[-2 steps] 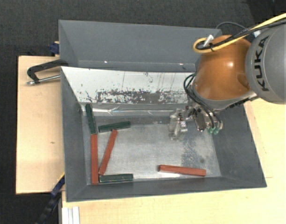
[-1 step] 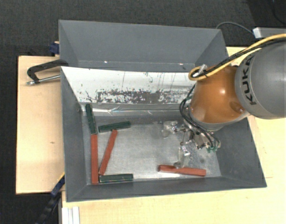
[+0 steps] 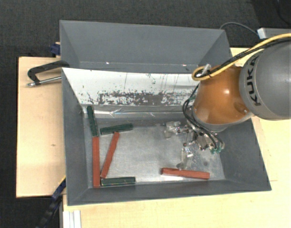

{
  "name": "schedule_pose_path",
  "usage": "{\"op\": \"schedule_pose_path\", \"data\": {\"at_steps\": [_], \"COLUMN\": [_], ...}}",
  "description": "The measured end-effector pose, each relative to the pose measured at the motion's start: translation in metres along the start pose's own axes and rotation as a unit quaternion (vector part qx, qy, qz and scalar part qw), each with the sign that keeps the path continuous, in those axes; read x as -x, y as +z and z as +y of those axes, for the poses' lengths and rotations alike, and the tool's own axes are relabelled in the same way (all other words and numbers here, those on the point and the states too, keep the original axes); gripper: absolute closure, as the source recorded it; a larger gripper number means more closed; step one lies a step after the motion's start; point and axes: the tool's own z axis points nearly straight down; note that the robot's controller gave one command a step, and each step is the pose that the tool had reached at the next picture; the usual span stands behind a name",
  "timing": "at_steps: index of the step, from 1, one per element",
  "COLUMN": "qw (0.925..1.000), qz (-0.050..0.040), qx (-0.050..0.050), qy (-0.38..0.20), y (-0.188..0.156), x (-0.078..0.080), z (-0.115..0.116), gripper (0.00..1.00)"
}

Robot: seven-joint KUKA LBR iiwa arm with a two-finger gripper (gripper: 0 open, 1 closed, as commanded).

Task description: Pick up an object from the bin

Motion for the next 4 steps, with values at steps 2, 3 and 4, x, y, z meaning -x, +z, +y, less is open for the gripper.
{"op": "schedule_pose_path", "data": {"at_steps": [2, 3, 4], "qw": [0.9945, 0.9989, 0.9989], "qz": [0.0008, -0.0022, -0.0022], "qx": [0.0, 0.0, 0.0], "qy": [-0.105, -0.047, -0.047], "y": [0.022, 0.027, 0.027], "x": [-0.023, -0.002, -0.002], "z": [0.03, 0.063, 0.063], "gripper": [0.0, 1.0, 1.0]}}
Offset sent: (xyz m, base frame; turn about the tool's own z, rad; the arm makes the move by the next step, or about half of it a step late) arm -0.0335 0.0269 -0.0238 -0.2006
